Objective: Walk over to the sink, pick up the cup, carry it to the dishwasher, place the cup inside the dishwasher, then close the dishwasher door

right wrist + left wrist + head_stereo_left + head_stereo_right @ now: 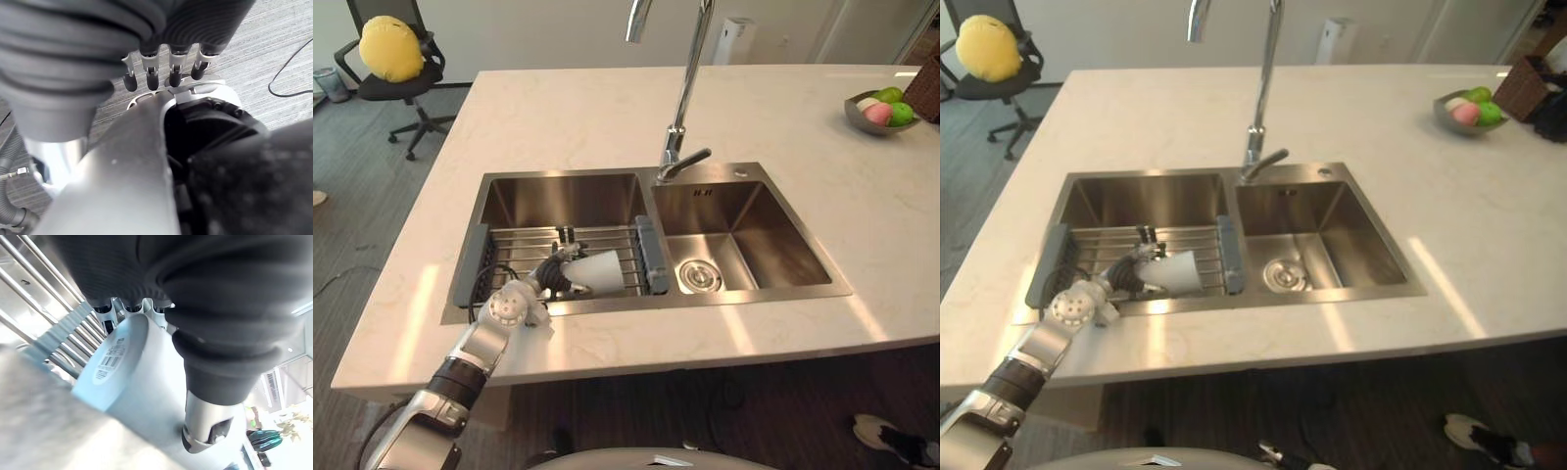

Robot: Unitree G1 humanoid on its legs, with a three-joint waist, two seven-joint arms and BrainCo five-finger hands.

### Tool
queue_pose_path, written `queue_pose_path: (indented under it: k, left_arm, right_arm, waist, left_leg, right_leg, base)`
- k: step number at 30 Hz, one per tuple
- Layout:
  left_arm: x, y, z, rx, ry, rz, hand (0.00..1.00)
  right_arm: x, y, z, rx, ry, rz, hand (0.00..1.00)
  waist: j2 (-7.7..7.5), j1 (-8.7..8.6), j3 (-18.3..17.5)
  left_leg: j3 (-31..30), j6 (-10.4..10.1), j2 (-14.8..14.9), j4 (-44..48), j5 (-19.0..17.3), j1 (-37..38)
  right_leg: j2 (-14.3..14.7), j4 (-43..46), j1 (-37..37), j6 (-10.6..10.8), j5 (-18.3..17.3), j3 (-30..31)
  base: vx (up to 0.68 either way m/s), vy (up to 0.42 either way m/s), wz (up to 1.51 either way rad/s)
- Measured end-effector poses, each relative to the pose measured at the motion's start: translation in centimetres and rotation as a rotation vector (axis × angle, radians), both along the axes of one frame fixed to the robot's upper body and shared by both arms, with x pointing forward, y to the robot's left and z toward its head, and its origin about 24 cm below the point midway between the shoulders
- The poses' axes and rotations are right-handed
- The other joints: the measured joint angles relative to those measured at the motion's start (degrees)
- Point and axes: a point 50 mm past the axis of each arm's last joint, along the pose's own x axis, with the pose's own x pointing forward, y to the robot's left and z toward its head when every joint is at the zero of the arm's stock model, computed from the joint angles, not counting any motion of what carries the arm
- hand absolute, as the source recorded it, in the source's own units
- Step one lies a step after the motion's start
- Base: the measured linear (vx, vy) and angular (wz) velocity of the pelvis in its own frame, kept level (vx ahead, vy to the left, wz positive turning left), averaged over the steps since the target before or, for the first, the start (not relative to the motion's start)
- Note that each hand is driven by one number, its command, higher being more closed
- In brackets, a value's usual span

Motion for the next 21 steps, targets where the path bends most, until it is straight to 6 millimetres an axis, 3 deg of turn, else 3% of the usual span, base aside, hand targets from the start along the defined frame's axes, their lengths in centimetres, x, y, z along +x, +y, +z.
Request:
queue_pose_path:
  k: [5,13,14,21]
  left_arm:
    - [-0.9,-0.6,0.4,-0.080,-0.046,-0.017,1.00]
    - [-1.6,-1.1,0.3,0.023,-0.092,-0.042,1.00]
    - [-1.7,-1.0,0.1,0.056,-0.096,-0.046,0.00]
    - [-2.7,-1.7,0.2,0.299,-0.208,-0.098,0.00]
  right_arm:
    - [-0.6,0.2,-0.1,-0.001,0.016,-0.013,0.00]
    - [-0.8,0.2,-0.1,0.001,0.015,-0.028,0.00]
    - [-0.7,0.2,-0.1,0.001,0.015,-0.027,0.00]
    - [-0.7,0.3,-0.1,-0.008,0.022,-0.008,0.00]
  waist:
    - [0.25,0.47,0.07]
    - [0.30,0.81,0.09]
    - [0.29,0.78,0.08]
    - [0.30,0.93,-0.11]
  left_leg:
    - [-0.42,-0.98,1.85,0.00,-1.17,1.29]
    - [-0.45,-0.83,1.89,0.01,-1.93,1.36]
    - [-0.44,-0.99,1.88,0.02,-1.90,1.40]
    - [-0.40,-1.05,2.00,0.06,-1.36,1.51]
  right_leg:
    - [1.42,1.39,0.55,-1.95,1.37,-0.33]
    - [1.37,1.74,0.50,-1.98,1.40,-0.40]
    - [1.37,1.76,0.50,-1.98,1.40,-0.40]
    - [1.66,2.27,0.50,-1.99,1.39,-0.60]
  base:
    - [0.02,-0.014,0.03]
    - [0.02,0.000,0.00]
    - [0.04,-0.001,-0.01]
    - [0.04,-0.006,0.03]
